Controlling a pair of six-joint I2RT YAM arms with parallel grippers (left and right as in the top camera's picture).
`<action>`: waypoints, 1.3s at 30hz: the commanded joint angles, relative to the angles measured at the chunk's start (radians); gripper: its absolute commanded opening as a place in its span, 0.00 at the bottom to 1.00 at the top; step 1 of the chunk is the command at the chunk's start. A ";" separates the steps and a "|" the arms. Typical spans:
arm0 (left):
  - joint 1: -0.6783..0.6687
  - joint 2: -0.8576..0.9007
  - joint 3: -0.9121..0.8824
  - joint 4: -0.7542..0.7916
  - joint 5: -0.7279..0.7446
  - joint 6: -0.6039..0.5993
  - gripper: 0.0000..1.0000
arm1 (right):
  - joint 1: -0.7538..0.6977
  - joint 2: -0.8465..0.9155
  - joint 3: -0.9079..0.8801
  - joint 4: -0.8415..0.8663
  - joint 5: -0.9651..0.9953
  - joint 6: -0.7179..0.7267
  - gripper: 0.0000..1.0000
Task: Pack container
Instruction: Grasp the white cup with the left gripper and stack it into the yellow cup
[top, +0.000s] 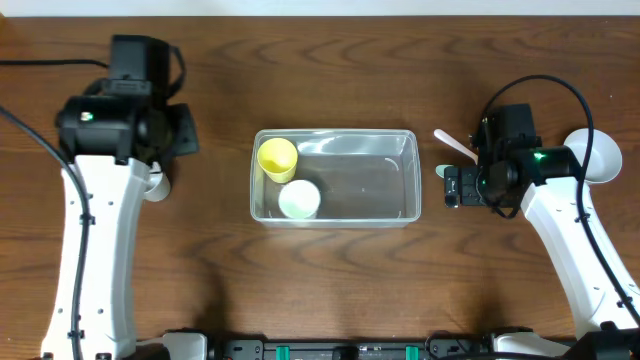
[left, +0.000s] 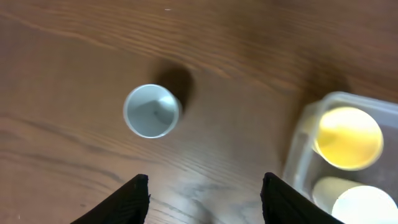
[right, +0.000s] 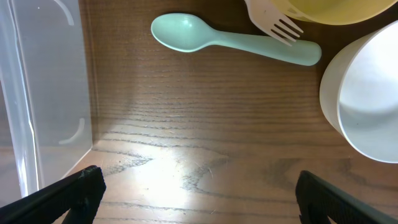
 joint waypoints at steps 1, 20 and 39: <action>0.053 0.037 -0.009 0.010 -0.015 0.001 0.59 | -0.009 0.004 0.016 0.000 0.011 0.008 0.99; 0.262 0.474 -0.013 0.051 0.153 0.022 0.59 | -0.009 0.004 0.016 0.000 0.011 0.008 0.99; 0.267 0.639 -0.012 0.038 0.166 0.031 0.06 | -0.009 0.004 0.016 -0.008 0.011 0.008 0.99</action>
